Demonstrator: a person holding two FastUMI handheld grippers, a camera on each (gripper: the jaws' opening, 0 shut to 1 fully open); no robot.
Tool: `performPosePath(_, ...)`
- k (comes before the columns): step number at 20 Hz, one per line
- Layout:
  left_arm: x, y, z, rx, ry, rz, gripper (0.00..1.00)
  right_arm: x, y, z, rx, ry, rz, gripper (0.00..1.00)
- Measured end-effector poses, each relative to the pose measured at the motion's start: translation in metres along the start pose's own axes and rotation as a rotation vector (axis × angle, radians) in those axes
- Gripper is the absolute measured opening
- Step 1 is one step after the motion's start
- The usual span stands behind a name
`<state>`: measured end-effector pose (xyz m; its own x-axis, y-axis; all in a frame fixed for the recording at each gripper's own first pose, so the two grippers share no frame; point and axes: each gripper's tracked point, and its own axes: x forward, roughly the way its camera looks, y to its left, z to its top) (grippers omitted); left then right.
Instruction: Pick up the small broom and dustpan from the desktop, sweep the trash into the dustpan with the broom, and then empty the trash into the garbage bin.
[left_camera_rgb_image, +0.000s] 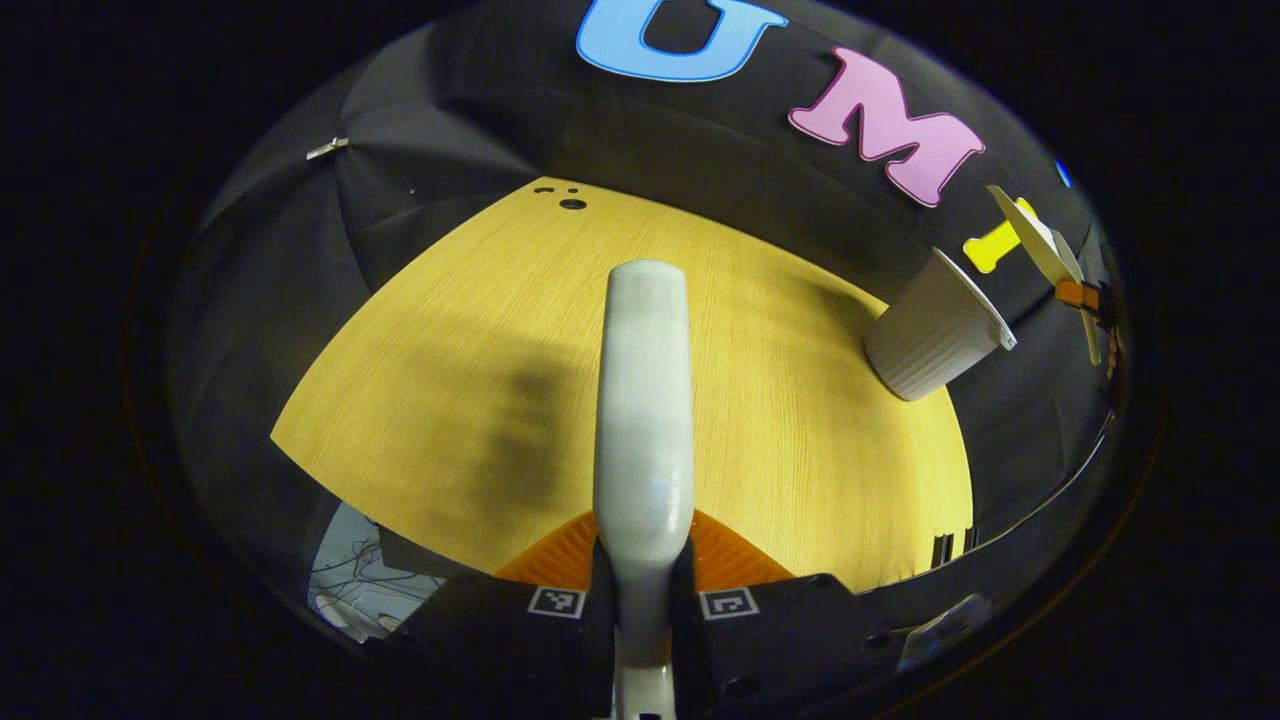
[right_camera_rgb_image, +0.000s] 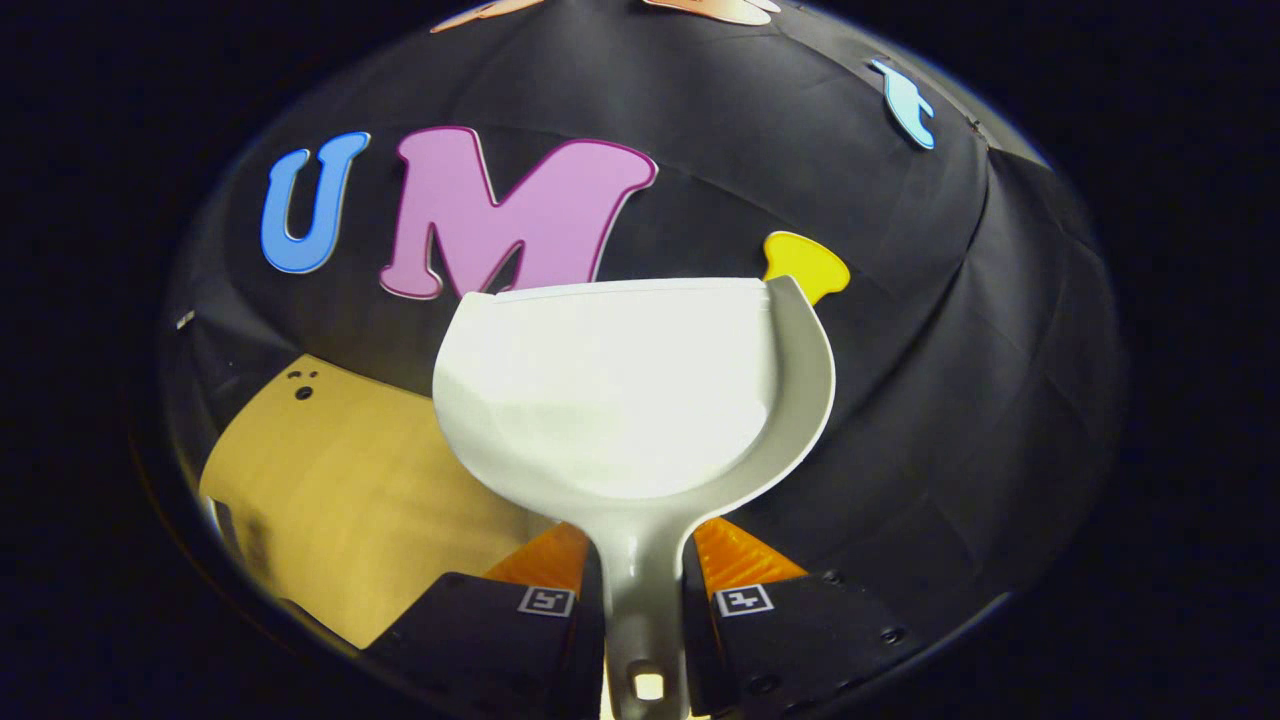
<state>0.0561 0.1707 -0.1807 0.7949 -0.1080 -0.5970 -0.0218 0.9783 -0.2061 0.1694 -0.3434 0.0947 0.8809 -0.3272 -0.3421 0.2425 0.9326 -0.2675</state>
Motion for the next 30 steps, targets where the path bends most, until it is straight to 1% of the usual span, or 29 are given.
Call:
performPosePath(1,-0.002,-0.001,-0.001,0.004,-0.005,-0.003,0.27,-0.003,0.005,0.0,0.013,-0.001,0.043,0.36)
performPosePath(3,-0.003,0.0,-0.004,0.019,-0.012,-0.003,0.26,-0.006,0.014,-0.002,0.0,0.016,0.127,0.36)
performPosePath(4,-0.001,0.001,-0.005,0.027,-0.013,-0.001,0.27,-0.005,0.015,-0.005,-0.013,0.023,0.166,0.36)
performPosePath(5,0.0,0.002,-0.006,0.033,-0.017,0.001,0.26,-0.007,0.015,-0.004,-0.018,0.031,0.207,0.36)
performPosePath(7,0.003,0.003,-0.01,0.037,-0.019,-0.003,0.26,-0.011,0.016,-0.004,-0.004,0.052,0.294,0.36)
performPosePath(8,0.006,0.005,-0.013,0.035,-0.014,-0.005,0.27,-0.009,0.014,-0.004,-0.003,0.063,0.329,0.33)
performPosePath(9,0.009,0.008,-0.014,0.032,-0.007,-0.004,0.27,-0.007,0.013,-0.004,-0.009,0.075,0.356,0.36)
performPosePath(10,0.011,0.01,-0.018,0.031,-0.001,-0.004,0.27,-0.004,0.012,-0.007,-0.017,0.092,0.379,0.36)
performPosePath(11,0.014,0.014,-0.019,0.032,0.004,-0.002,0.27,-0.003,0.012,-0.009,-0.025,0.11,0.4,0.4)
performPosePath(12,0.018,0.016,-0.022,0.036,0.008,0.002,0.27,-0.005,0.012,-0.014,-0.029,0.137,0.426,0.36)
performPosePath(13,0.021,0.018,-0.021,0.04,0.011,0.006,0.26,-0.005,0.012,-0.017,-0.022,0.171,0.452,0.36)
performPosePath(14,0.025,0.019,-0.021,0.045,0.012,0.01,0.26,-0.001,0.01,-0.021,-0.008,0.206,0.474,0.33)
performPosePath(15,0.029,0.021,-0.02,0.051,0.016,0.017,0.27,0.007,0.009,-0.028,0.002,0.243,0.488,0.36)
performPosePath(16,0.035,0.024,-0.019,0.056,0.023,0.028,0.27,0.013,0.006,-0.036,0.003,0.279,0.495,0.36)
performPosePath(17,0.041,0.026,-0.018,0.063,0.033,0.039,0.27,0.014,0.008,-0.051,0.002,0.311,0.499,0.4)
performPosePath(18,0.047,0.028,-0.019,0.072,0.047,0.053,0.27,0.016,0.005,-0.065,0.004,0.341,0.501,0.37)
performPosePath(20,0.06,0.033,-0.02,0.095,0.083,0.085,0.27,0.029,0.002,-0.1,0.008,0.403,0.502,0.36)
performPosePath(21,0.067,0.035,-0.018,0.108,0.1,0.097,0.27,0.033,0.007,-0.123,0.012,0.432,0.5,0.36)
performPosePath(23,0.083,0.038,-0.018,0.142,0.135,0.117,0.27,0.042,0.01,-0.155,0.025,0.497,0.499,0.37)
performPosePath(24,0.09,0.037,-0.019,0.16,0.154,0.126,0.27,0.049,0.011,-0.17,0.036,0.531,0.499,0.32)
performPosePath(25,0.097,0.038,-0.018,0.179,0.174,0.134,0.27,0.054,0.013,-0.182,0.048,0.564,0.499,0.37)
performPosePath(26,0.104,0.039,-0.018,0.198,0.19,0.139,0.27,0.058,0.014,-0.192,0.058,0.595,0.499,0.36)
performPosePath(27,0.111,0.039,-0.016,0.216,0.207,0.14,0.27,0.063,0.015,-0.202,0.064,0.619,0.498,0.32)
performPosePath(28,0.117,0.038,-0.016,0.229,0.225,0.145,0.27,0.067,0.018,-0.209,0.066,0.64,0.494,0.36)
performPosePath(30,0.125,0.034,-0.017,0.251,0.254,0.151,0.28,0.079,0.024,-0.219,0.069,0.676,0.486,0.36)
